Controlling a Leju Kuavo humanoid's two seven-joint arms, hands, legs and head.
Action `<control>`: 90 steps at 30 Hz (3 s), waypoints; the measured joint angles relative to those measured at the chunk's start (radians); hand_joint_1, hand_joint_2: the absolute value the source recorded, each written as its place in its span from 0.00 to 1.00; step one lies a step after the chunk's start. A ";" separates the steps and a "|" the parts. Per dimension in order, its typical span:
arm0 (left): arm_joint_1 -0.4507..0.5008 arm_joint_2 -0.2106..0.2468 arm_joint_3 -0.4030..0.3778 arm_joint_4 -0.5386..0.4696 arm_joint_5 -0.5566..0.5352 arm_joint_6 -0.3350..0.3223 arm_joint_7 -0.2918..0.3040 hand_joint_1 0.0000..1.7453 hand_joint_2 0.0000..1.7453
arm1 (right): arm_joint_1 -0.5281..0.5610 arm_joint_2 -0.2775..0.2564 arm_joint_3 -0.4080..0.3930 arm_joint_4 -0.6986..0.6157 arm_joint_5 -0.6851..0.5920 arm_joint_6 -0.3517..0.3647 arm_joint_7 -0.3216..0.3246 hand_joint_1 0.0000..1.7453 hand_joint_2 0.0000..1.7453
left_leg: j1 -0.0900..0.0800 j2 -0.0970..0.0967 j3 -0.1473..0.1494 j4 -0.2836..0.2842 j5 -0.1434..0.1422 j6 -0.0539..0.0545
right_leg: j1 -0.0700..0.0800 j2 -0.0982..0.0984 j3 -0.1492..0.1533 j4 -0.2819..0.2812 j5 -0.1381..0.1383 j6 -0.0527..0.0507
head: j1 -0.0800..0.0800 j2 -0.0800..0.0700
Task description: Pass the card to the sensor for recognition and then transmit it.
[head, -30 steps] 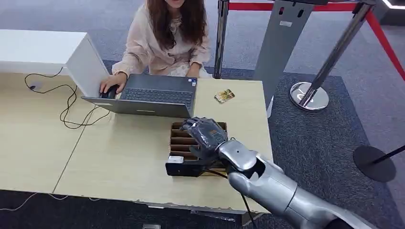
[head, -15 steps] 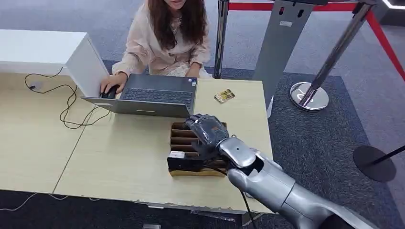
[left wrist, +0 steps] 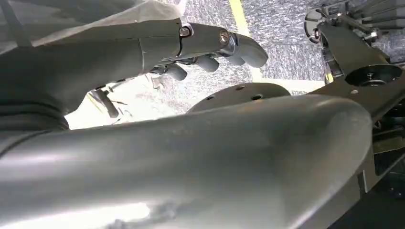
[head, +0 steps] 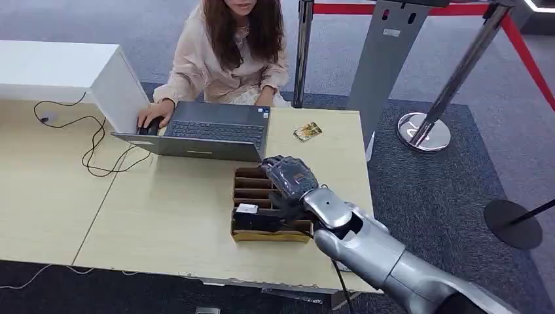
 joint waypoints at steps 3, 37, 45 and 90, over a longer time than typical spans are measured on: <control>0.001 0.000 0.000 0.000 0.001 0.001 -0.001 0.00 0.00 | 0.000 0.000 -0.002 0.007 0.008 0.000 0.002 0.35 1.00 | 0.000 0.000 0.000 0.000 0.000 0.000 | 0.000 0.000 0.000 0.000 0.000 0.000 | 0.000 0.000; 0.015 0.000 0.002 0.000 0.015 0.007 -0.017 0.00 0.00 | 0.000 -0.008 -0.029 0.039 0.081 -0.011 0.046 0.41 1.00 | 0.000 0.000 0.000 0.000 0.000 0.000 | 0.000 0.000 0.000 0.000 0.000 0.000 | 0.000 0.000; 0.015 0.000 0.002 0.000 0.022 0.010 -0.017 0.00 0.00 | 0.000 -0.010 -0.029 0.040 0.082 -0.002 0.054 0.42 1.00 | 0.000 0.000 0.000 0.000 0.000 0.000 | 0.000 0.000 0.000 0.000 0.000 0.000 | 0.000 0.000; 0.016 0.002 0.007 0.000 0.058 0.039 -0.018 0.00 0.00 | -0.001 -0.043 -0.069 0.037 0.121 0.004 0.097 0.58 1.00 | 0.000 0.000 0.000 0.000 0.000 0.000 | 0.000 0.000 0.000 0.000 0.000 0.000 | 0.000 0.000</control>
